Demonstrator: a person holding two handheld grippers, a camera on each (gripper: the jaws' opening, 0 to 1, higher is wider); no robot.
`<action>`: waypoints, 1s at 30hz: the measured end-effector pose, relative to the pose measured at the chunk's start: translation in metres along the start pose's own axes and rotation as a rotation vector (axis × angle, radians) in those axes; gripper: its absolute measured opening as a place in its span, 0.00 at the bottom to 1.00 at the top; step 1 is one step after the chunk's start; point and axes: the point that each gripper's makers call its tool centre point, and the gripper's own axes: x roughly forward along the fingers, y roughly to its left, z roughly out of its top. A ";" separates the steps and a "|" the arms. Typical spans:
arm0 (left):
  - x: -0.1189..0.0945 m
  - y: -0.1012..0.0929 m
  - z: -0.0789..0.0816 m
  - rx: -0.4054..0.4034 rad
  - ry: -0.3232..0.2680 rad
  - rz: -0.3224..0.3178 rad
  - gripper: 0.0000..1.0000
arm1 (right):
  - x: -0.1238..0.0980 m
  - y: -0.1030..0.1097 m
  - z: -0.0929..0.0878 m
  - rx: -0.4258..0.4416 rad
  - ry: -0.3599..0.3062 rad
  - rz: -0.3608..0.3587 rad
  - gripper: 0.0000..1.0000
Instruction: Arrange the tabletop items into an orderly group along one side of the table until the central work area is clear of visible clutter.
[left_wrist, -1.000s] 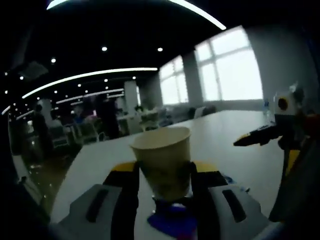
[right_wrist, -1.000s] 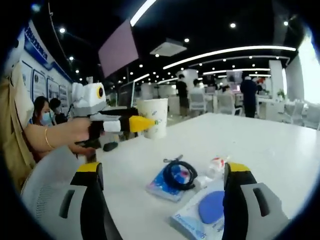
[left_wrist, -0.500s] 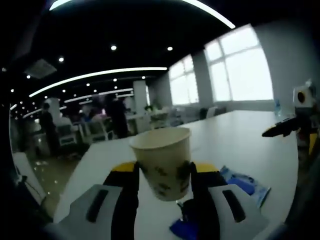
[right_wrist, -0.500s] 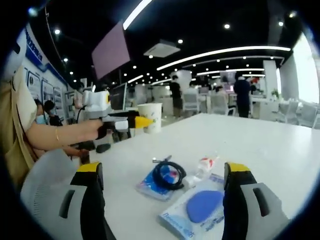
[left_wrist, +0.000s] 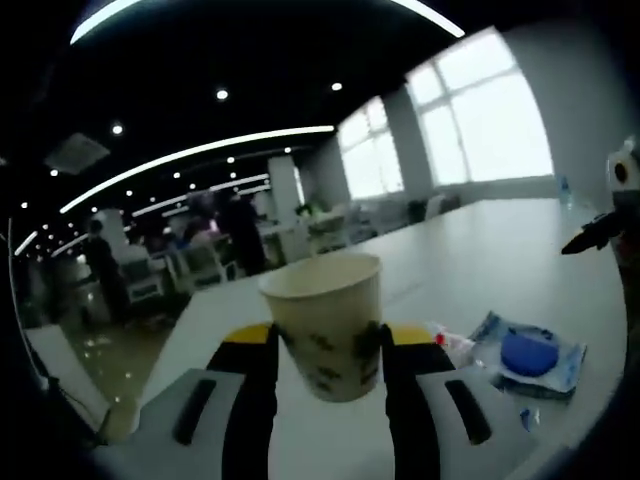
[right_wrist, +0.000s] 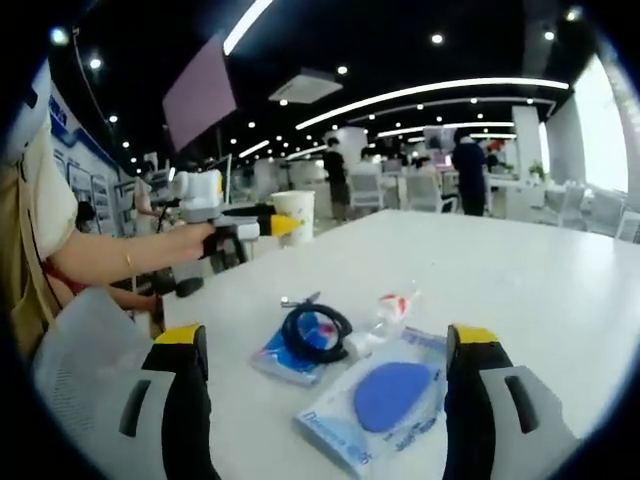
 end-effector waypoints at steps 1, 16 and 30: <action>0.002 0.002 -0.002 -0.005 0.000 0.001 0.38 | 0.001 -0.001 -0.001 0.003 0.003 -0.003 0.98; 0.050 0.032 -0.051 -0.093 0.010 0.020 0.38 | 0.010 -0.028 -0.034 0.089 0.064 -0.081 0.98; 0.073 0.037 -0.095 -0.087 0.053 0.019 0.38 | 0.011 -0.028 -0.053 0.120 0.113 -0.077 0.97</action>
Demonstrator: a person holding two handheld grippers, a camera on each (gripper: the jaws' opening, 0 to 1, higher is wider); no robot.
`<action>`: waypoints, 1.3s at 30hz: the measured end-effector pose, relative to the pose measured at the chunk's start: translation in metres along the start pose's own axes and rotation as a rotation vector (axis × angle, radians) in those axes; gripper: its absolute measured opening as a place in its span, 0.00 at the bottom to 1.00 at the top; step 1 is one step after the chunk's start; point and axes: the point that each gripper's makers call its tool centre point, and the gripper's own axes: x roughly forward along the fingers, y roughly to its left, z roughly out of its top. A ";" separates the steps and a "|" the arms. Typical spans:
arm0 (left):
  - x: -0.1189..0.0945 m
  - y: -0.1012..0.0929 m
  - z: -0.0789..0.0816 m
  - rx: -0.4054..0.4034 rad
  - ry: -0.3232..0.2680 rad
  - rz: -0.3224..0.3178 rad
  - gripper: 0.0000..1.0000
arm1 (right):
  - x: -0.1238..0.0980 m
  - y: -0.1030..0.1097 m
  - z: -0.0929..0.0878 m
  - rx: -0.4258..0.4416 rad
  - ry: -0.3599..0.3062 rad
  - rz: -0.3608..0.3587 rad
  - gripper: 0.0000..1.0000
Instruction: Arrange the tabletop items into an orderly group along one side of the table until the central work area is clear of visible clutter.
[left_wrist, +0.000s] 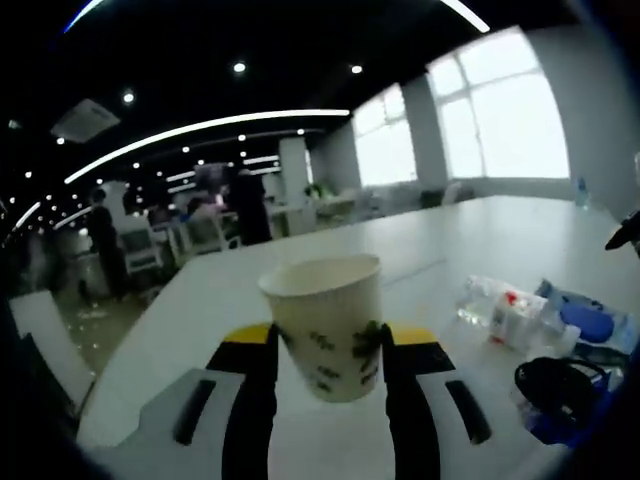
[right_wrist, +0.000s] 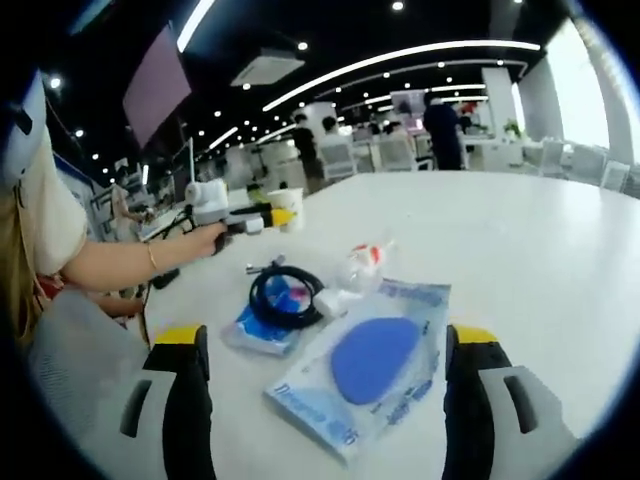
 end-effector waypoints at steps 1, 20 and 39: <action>0.001 -0.002 -0.002 -0.009 -0.001 -0.002 0.38 | 0.000 0.000 -0.001 0.000 0.002 -0.001 0.97; 0.011 -0.008 -0.033 -0.038 0.032 0.000 0.38 | 0.000 -0.001 -0.005 -0.003 0.015 -0.004 0.96; 0.015 -0.012 -0.053 -0.001 0.089 0.009 0.51 | -0.003 -0.006 -0.006 -0.004 0.012 -0.021 0.96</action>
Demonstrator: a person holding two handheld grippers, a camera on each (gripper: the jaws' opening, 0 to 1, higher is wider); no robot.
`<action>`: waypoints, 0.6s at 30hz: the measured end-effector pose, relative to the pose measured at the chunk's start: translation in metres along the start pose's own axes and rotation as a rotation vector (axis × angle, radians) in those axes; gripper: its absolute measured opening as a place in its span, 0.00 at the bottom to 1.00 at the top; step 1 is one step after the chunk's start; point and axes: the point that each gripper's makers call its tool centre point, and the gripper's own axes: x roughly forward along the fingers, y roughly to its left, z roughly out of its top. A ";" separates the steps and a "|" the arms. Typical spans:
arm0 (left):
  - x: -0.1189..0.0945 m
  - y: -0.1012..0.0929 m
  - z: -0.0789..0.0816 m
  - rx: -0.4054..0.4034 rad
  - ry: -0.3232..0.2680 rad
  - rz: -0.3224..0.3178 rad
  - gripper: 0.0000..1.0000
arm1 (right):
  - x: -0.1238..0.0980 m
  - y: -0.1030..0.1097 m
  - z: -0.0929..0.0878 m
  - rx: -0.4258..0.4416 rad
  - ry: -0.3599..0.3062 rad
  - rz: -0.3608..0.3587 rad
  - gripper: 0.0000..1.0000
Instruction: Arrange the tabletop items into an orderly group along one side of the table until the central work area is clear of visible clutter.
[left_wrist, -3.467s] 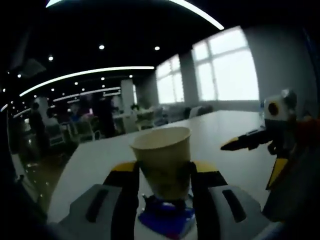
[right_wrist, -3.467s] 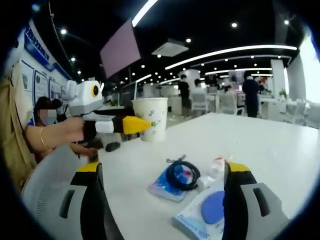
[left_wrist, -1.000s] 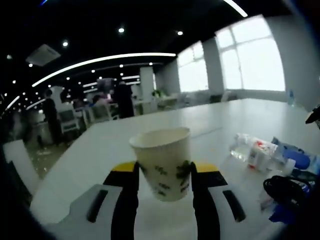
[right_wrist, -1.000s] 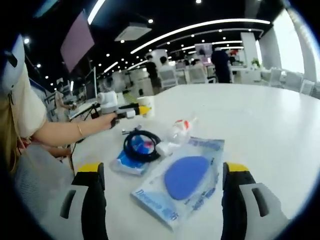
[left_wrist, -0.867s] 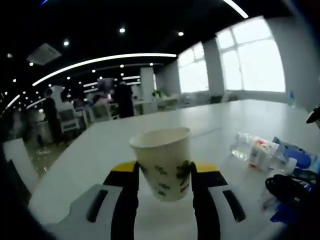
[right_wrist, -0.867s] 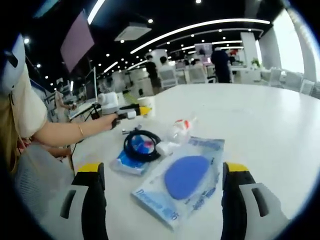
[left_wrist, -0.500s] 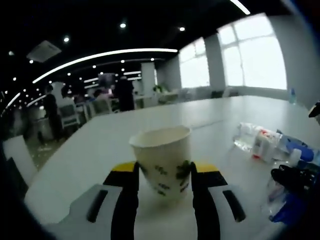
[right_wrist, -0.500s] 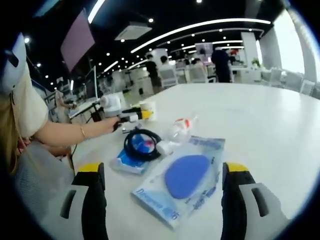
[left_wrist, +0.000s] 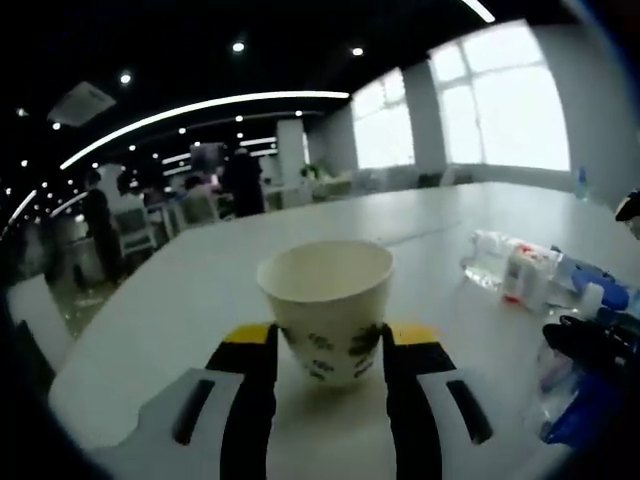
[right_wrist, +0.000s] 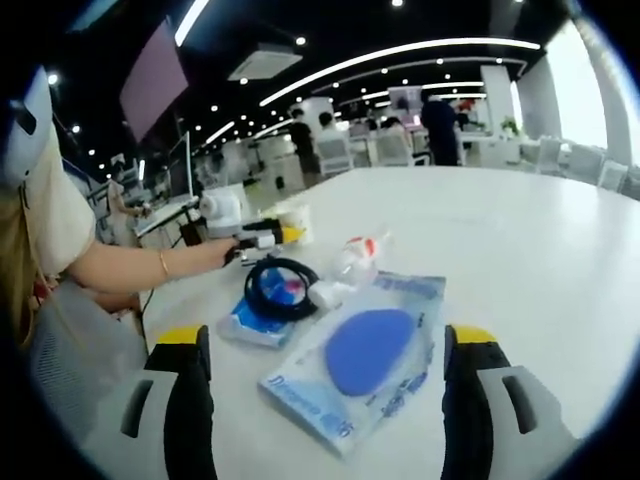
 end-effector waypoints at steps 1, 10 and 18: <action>0.000 0.000 -0.001 -0.004 0.003 0.004 0.57 | 0.000 0.000 0.000 0.000 -0.001 0.000 0.96; -0.006 0.011 0.010 -0.046 -0.008 0.065 0.85 | -0.002 -0.001 0.009 -0.006 -0.031 -0.004 0.97; -0.017 0.009 0.015 -0.071 0.016 0.053 0.96 | -0.002 0.004 0.019 -0.020 -0.054 0.020 0.97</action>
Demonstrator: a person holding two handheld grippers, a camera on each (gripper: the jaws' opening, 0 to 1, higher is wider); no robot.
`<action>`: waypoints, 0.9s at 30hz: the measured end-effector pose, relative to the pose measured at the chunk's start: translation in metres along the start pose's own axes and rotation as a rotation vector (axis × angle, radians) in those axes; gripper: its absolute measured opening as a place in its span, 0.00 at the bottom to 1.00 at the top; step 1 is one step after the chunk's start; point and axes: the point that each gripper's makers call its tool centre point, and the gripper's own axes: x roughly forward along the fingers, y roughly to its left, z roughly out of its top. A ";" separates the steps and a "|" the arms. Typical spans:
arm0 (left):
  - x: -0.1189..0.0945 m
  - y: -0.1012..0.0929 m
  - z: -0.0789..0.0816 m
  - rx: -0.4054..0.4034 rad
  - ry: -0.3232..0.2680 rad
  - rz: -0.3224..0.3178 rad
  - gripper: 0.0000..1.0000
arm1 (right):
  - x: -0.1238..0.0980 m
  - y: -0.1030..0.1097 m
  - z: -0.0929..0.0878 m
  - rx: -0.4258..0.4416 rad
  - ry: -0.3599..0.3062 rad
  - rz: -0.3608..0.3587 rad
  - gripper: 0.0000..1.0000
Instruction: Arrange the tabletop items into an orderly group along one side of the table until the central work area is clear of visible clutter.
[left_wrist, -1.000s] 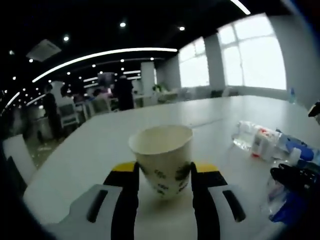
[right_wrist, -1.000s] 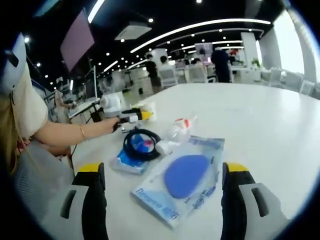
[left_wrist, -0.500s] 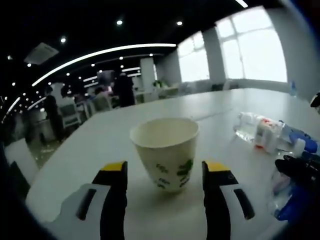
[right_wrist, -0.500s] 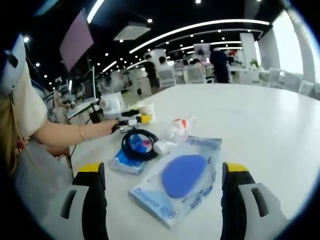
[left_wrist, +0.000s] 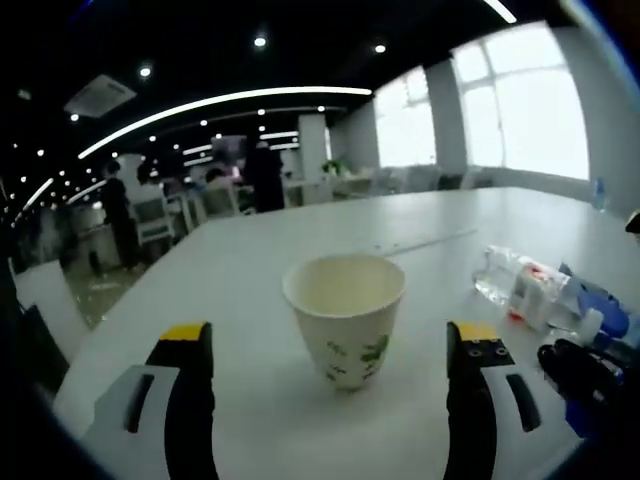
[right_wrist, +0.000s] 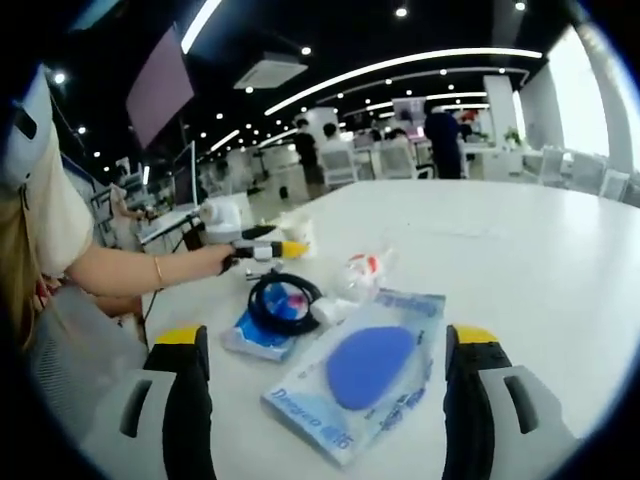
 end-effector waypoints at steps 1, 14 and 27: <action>-0.001 -0.001 0.000 -0.004 0.004 -0.002 0.97 | 0.000 0.000 0.001 -0.001 -0.003 0.003 0.97; -0.030 -0.019 0.015 0.047 0.024 -0.058 0.99 | -0.005 -0.001 0.015 -0.057 -0.010 0.031 0.99; -0.061 -0.060 0.038 0.083 0.019 -0.189 0.99 | -0.005 0.001 0.036 -0.100 -0.037 0.073 0.99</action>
